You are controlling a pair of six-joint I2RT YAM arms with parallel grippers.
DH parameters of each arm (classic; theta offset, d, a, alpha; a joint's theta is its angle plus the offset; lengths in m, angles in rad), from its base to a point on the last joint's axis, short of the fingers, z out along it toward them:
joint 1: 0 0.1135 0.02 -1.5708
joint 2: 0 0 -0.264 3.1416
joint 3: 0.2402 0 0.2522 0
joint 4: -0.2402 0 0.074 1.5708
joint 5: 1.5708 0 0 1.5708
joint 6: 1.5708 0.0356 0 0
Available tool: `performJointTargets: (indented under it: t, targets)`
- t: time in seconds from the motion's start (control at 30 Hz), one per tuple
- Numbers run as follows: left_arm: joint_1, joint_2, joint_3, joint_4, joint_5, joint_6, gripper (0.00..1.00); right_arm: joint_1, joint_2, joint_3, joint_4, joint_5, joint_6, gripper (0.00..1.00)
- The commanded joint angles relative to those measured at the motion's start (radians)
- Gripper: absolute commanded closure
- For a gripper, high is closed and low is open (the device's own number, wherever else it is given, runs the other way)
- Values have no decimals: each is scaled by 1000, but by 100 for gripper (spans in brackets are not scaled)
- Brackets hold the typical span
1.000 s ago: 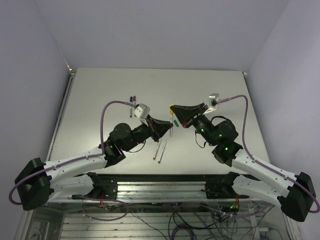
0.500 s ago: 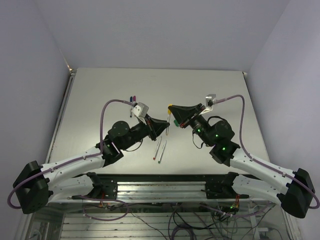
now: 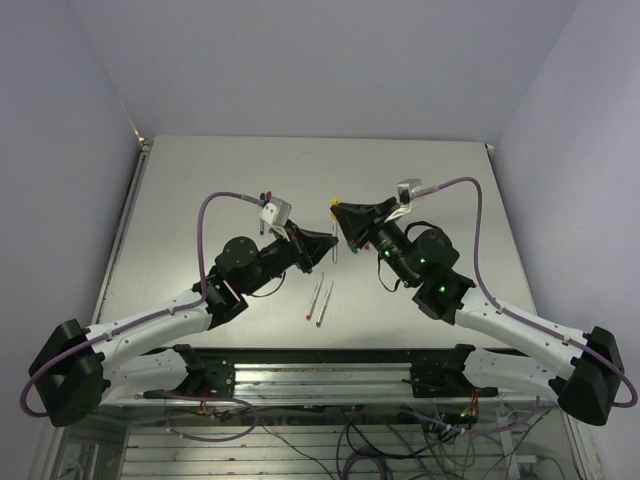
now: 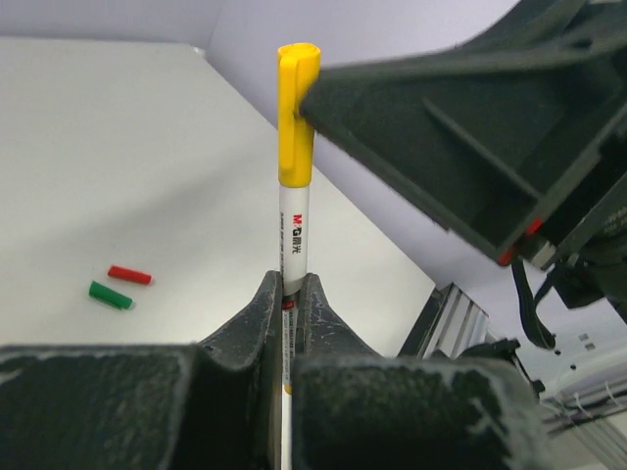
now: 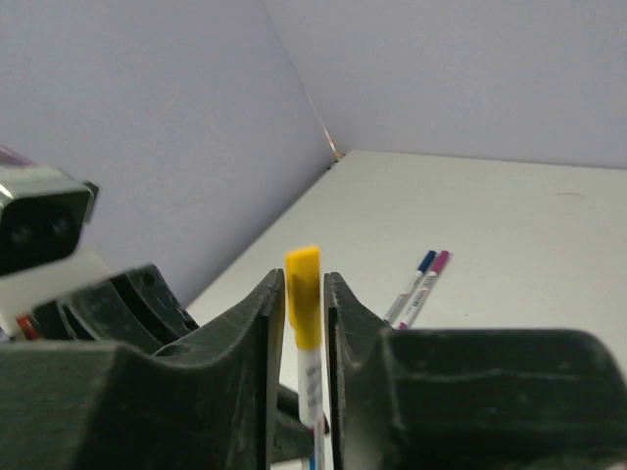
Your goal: Insert the pens into the pen caps
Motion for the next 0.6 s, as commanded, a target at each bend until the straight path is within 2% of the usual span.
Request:
performJointTargets:
  t: [0.0, 0.1, 0.27, 0.47, 0.57]
  targets:
    - [19, -43, 11, 86, -70, -5, 93, 25, -8, 48, -78, 65, -89, 72]
    - [19, -43, -31, 33, -80, -4, 93, 25, -44, 66, -35, 106, -113, 59]
    - [20, -14, -93, -19, -134, -1, 93, 24, -148, 41, 12, 162, -128, 56]
    - [38, 78, -18, -118, -250, 70, 93, 24, -224, 40, -165, 280, -125, 56]
    - [119, 177, 69, -183, -219, 72, 93, 25, -230, 42, -302, 363, -85, 56]
